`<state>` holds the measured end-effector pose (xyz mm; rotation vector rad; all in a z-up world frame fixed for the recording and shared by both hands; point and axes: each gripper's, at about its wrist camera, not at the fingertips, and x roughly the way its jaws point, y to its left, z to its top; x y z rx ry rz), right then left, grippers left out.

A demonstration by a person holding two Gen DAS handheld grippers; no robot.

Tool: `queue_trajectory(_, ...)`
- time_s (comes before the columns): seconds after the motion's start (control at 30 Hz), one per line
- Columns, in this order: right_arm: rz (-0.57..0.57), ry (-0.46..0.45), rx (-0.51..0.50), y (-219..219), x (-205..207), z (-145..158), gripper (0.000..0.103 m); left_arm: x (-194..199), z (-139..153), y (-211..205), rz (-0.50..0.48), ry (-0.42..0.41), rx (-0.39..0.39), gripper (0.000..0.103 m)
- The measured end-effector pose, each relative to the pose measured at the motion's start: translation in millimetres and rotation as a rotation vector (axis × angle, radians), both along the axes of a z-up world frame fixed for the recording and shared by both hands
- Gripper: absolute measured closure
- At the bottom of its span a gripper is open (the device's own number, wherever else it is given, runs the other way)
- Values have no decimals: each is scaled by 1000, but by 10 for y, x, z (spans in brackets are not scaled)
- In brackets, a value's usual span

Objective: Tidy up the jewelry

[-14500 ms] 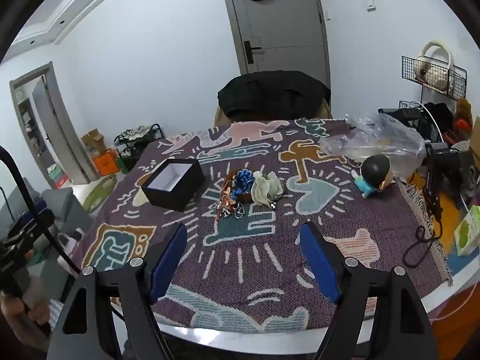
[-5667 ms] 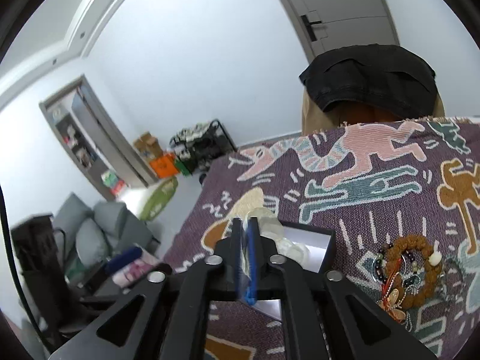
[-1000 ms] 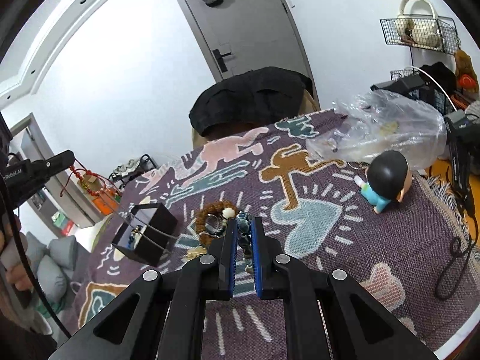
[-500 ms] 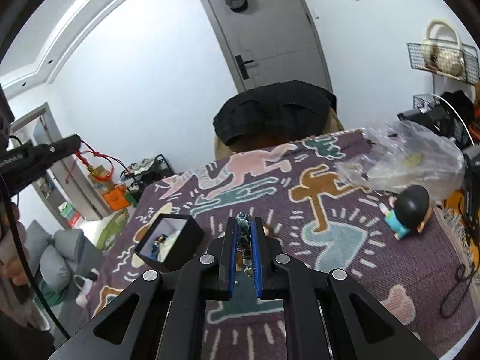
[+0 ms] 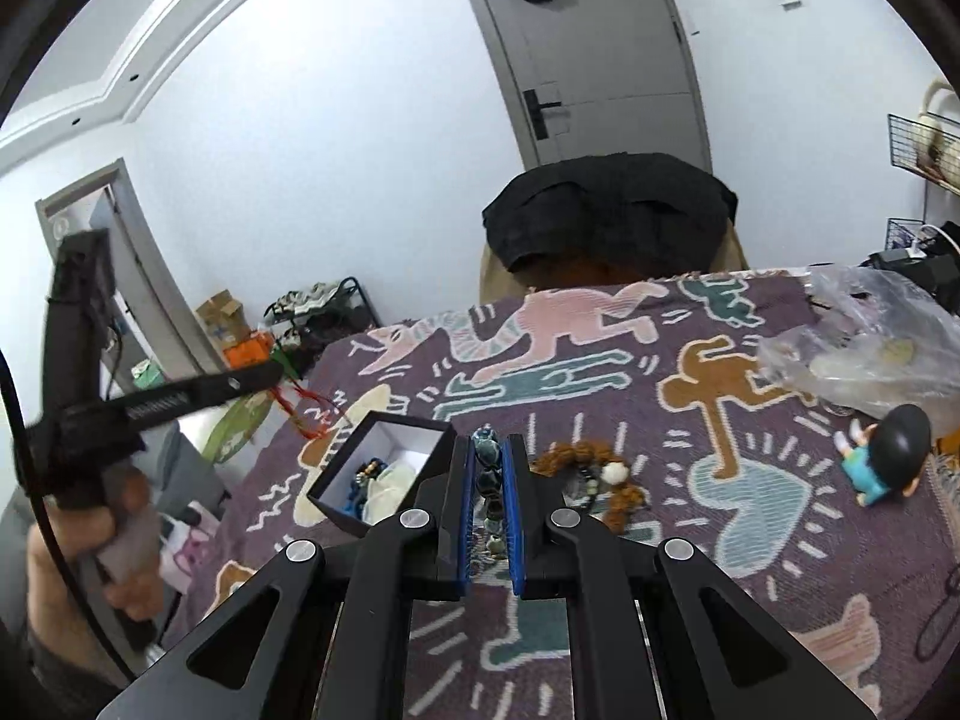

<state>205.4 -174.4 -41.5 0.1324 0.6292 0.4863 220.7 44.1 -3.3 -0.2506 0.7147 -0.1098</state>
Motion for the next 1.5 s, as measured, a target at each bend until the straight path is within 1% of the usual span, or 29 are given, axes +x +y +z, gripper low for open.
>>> queue_trajectory(0.1, 13, 15, -1, 159, 76, -53, 93, 81, -160, 18, -13, 36, -16, 99)
queue_trajectory(0.17, 20, 22, 1, 234, 113, -75, 93, 124, -267, 34, -10, 78, -17, 93)
queue_trajectory(0.2, 25, 28, 2, 287, 148, -94, 93, 130, -297, 50, -4, 89, -17, 87)
queue_trajectory(0.23, 31, 33, 6, 322, 180, -109, 93, 119, -327, 78, 4, 93, -20, 78)
queue_trajectory(0.27, 37, 35, 11, 356, 198, -115, 93, 93, -345, 110, 12, 89, -25, 71)
queue_trajectory(0.33, 52, 34, 22, 421, 253, -121, 93, 26, -355, 177, 36, 64, -28, 37)
queue_trajectory(0.4, 75, 33, 41, 473, 292, -125, 93, -53, -344, 234, 58, 32, -18, 27)
queue_trajectory(0.6, 115, 40, 29, 730, 410, -138, 93, -214, -364, 386, 83, 16, 10, 27)
queue_trajectory(0.8, 148, 58, 17, 946, 501, -148, 93, -313, -428, 536, 106, 11, 4, 27)
queue_trajectory(1.0, 178, 68, -21, 1191, 571, -193, 93, -363, -470, 633, 112, 7, -1, 27)
queue_trajectory(1.1, 180, 69, -67, 1294, 574, -229, 92, -372, -496, 653, 111, 16, -1, 27)
queue_trajectory(1.13, 191, 75, -82, 1325, 579, -244, 82, -381, -497, 658, 111, 17, -1, 27)
queue_trajectory(1.17, 207, 89, -98, 1343, 577, -275, 62, -387, -494, 658, 111, 16, -1, 27)
queue_trajectory(1.23, 204, 75, -98, 1283, 537, -285, 48, -403, -477, 644, 110, 11, 2, 27)
queue_trajectory(1.3, 187, 50, -97, 1157, 482, -271, 48, -411, -459, 609, 106, 7, 2, 27)
queue_trajectory(1.4, 169, 56, -89, 953, 463, -257, 48, -398, -430, 493, 85, 6, 5, 27)
queue_trajectory(1.5, 119, 56, -93, 693, 460, -239, 48, -372, -414, 308, 47, 5, 17, 27)
